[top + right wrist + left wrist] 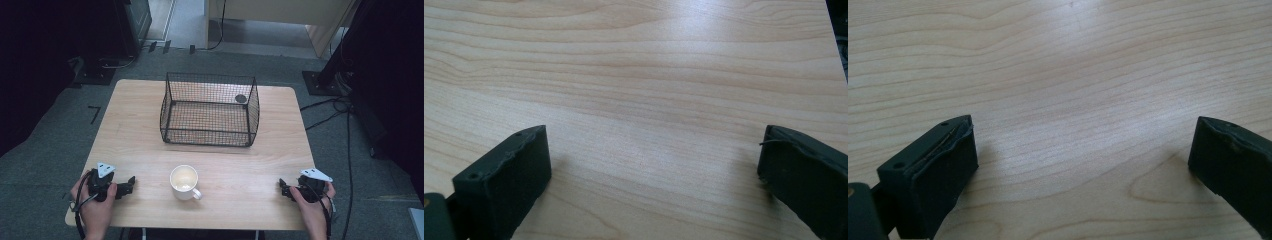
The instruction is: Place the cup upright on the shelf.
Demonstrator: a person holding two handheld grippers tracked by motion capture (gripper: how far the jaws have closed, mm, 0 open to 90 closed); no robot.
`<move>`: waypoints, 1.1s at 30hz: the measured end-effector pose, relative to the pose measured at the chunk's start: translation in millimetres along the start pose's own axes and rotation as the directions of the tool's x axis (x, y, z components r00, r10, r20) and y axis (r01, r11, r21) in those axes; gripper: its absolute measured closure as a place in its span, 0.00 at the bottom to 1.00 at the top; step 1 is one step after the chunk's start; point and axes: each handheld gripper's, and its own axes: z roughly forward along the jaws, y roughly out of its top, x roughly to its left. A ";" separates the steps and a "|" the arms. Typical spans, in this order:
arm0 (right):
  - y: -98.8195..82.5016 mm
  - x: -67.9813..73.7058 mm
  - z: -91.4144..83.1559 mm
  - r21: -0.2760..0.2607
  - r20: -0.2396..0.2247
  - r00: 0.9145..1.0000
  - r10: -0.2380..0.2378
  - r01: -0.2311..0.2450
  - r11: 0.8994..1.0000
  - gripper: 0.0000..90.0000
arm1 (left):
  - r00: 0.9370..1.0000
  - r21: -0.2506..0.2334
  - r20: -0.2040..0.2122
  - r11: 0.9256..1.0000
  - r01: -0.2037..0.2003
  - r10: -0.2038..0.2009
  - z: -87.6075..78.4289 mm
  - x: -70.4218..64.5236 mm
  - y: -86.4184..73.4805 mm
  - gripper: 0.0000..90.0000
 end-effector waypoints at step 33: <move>10.3 77.3 -8.6 -0.048 -0.123 0.988 -0.095 0.090 0.995 0.00 | 1.000 -0.001 -0.001 1.000 0.002 -0.002 0.7 -0.3 0.7 0.00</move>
